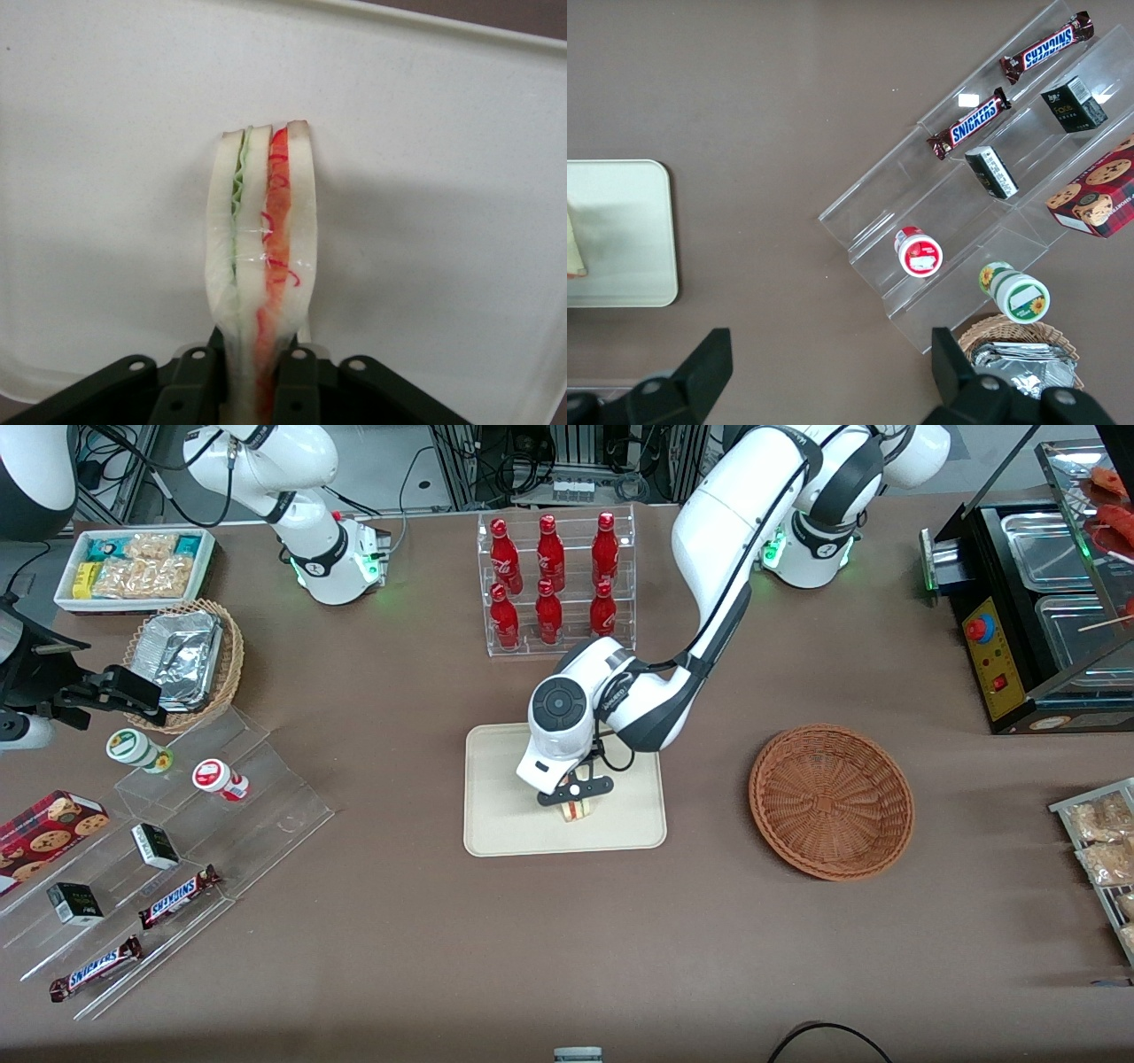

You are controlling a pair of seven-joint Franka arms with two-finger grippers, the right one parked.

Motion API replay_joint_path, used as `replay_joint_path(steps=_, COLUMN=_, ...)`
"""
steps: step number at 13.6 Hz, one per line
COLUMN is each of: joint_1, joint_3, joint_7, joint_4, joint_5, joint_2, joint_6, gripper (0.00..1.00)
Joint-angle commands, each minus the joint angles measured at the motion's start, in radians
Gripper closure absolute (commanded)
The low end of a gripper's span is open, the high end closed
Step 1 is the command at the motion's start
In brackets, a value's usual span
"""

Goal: Place sandwich from basket to tray
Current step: 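Lower the sandwich onto the tray and open the left gripper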

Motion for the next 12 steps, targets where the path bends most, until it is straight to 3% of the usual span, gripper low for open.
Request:
replay_joint_path(steps=1, joint_1=-0.013, joint_3=0.015, joint_7=-0.027, joint_4=0.035, joint_5=-0.006, joint_2=0.01, joint_6=0.0, gripper=0.0)
replay_joint_path(steps=12, joint_1=0.059, joint_3=0.019, joint_7=0.007, joint_4=0.041, joint_5=-0.003, joint_2=-0.18, joint_6=-0.156, gripper=0.0)
